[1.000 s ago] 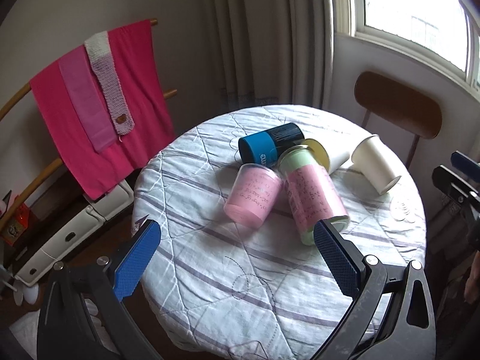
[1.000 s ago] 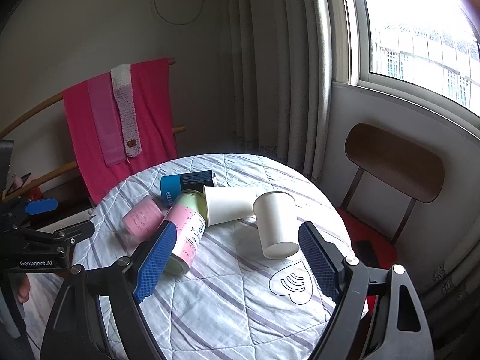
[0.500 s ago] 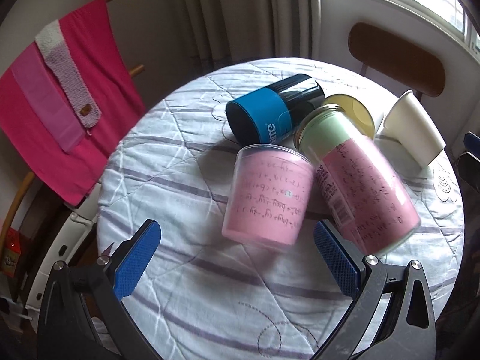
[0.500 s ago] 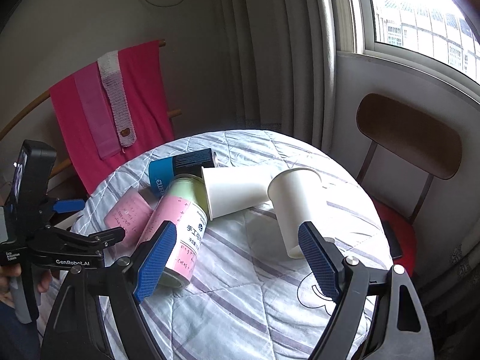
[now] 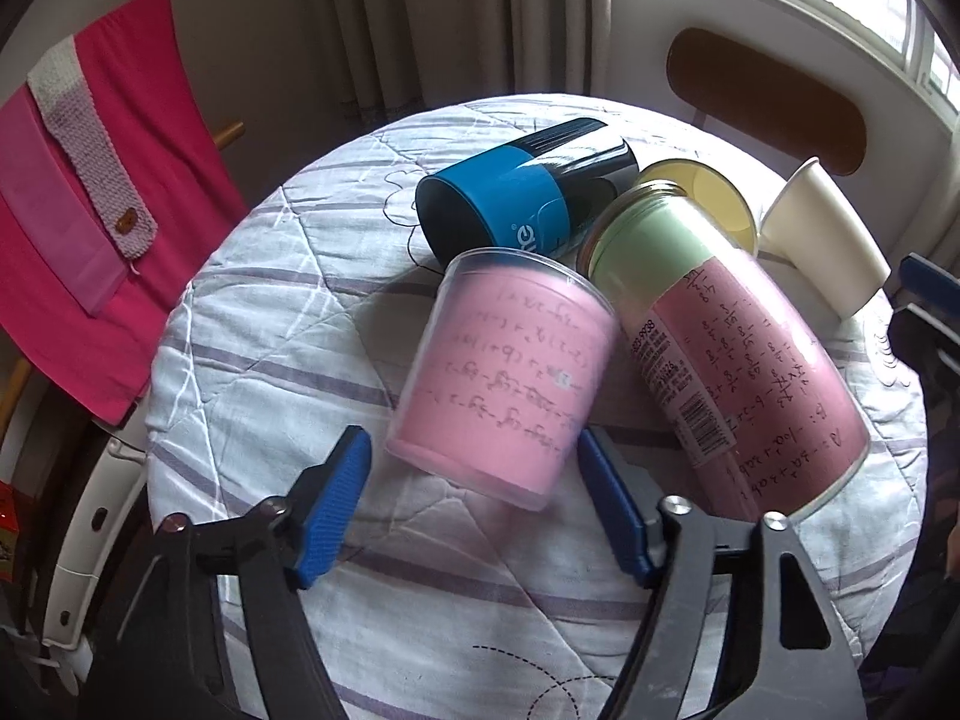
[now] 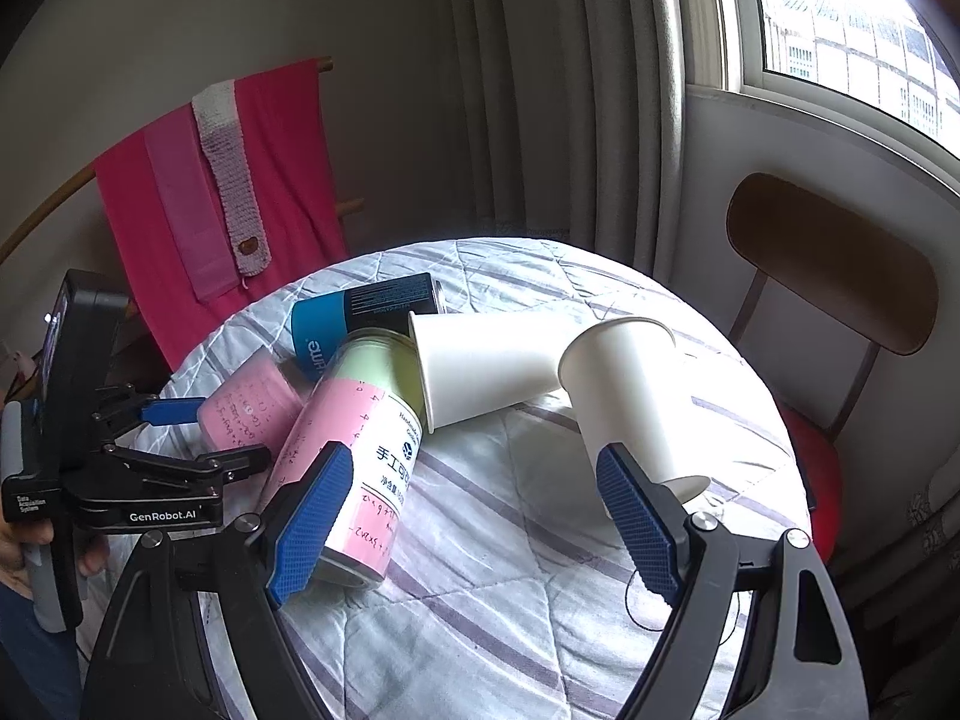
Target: Flip cup upright
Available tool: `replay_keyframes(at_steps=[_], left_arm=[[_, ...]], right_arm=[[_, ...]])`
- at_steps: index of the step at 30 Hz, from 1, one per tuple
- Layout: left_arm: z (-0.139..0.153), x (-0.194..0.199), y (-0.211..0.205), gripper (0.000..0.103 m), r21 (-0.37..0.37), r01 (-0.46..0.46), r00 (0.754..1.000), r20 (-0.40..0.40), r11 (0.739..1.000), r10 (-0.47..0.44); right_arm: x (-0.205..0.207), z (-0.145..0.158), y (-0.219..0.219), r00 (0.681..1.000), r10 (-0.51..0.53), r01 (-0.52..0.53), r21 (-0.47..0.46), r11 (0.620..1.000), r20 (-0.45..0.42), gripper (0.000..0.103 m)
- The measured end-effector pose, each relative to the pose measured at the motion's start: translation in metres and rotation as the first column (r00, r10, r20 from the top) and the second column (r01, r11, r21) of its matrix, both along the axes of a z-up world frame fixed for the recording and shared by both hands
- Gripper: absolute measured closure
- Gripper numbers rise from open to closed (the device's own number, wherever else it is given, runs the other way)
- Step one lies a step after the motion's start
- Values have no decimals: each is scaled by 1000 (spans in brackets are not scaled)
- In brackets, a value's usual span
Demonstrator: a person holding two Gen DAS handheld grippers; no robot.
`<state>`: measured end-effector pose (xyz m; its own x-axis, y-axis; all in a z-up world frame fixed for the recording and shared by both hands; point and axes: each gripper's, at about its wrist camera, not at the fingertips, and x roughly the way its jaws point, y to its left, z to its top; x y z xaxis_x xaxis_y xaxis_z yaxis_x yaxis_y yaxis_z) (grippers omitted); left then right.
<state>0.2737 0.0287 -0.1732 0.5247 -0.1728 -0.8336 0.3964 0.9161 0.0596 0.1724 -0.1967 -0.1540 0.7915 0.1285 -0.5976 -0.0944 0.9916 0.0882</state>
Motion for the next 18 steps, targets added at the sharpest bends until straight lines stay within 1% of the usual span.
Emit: replay_keyframes(at_steps=[2,8,18], left_arm=[[1,0,1,37,-11,1,1000,4,1000,-1],[1,-1,-2,37,8,27,999,19,1000,-27],[5,-5,-4,37,22,30,999,36,999,-31]], right_arm=[[0,-2,1,1000,5,-5,2,1000,-5,18],[-2,-3,1,1000,8,-8,-1,1000,-10,18],[6,-10,-3,1000,-3,3,11,1000,-30,18]])
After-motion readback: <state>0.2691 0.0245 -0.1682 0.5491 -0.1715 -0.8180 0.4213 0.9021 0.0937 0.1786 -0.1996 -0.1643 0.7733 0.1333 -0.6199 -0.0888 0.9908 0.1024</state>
